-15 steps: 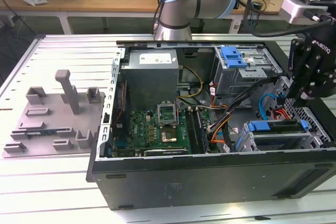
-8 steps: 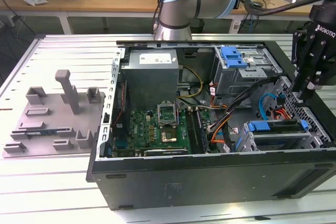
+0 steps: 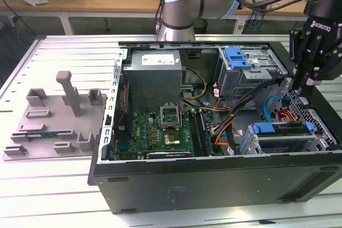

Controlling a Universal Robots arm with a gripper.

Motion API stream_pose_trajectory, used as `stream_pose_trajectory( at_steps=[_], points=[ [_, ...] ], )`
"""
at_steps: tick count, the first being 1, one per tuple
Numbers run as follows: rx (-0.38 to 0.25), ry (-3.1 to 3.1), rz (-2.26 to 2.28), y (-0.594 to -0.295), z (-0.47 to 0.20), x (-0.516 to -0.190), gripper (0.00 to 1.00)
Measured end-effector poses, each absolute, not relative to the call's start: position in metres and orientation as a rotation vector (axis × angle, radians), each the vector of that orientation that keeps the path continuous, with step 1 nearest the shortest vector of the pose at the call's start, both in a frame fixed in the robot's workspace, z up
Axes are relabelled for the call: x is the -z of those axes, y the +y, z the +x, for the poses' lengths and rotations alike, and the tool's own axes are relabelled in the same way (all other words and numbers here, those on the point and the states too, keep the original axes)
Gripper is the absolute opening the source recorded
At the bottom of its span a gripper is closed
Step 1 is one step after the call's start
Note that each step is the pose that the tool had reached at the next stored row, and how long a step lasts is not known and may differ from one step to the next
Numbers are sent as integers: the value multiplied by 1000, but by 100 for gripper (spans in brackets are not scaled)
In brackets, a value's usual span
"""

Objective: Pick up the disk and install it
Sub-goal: 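Insert the second disk wire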

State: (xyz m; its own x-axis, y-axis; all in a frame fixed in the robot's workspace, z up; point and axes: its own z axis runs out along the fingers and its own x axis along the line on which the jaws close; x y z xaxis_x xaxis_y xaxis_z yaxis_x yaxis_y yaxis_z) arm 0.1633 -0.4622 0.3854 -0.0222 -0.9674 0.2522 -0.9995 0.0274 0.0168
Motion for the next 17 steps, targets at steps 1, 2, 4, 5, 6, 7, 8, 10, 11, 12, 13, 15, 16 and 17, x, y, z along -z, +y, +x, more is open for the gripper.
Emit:
stream_pose_trajectory(
  at_steps=[1,2,4,5,6,7,8,10,11,12,13,15,16,17],
  points=[
    [-245,-2102,2052,-462,161,-385,31],
    [-245,-2101,2052,-462,159,-385,31],
    [-245,-2100,2054,-462,154,-383,31],
    [-245,-2099,2055,-462,152,-381,31],
    [-246,-2099,2055,-462,152,-379,31],
    [-247,-2098,2054,-462,152,-378,31],
    [-247,-2098,2054,-462,152,-377,31],
    [-253,-2095,2050,-462,152,-375,31],
    [-263,-2088,2045,-462,152,-373,31],
    [-265,-2086,2044,-462,152,-373,31],
    [-266,-2085,2044,-462,152,-372,31],
    [-267,-2085,2043,-462,151,-370,31],
    [-267,-2085,2043,-462,150,-370,31],
    [-267,-2085,2043,-462,149,-369,31]
  ],
)
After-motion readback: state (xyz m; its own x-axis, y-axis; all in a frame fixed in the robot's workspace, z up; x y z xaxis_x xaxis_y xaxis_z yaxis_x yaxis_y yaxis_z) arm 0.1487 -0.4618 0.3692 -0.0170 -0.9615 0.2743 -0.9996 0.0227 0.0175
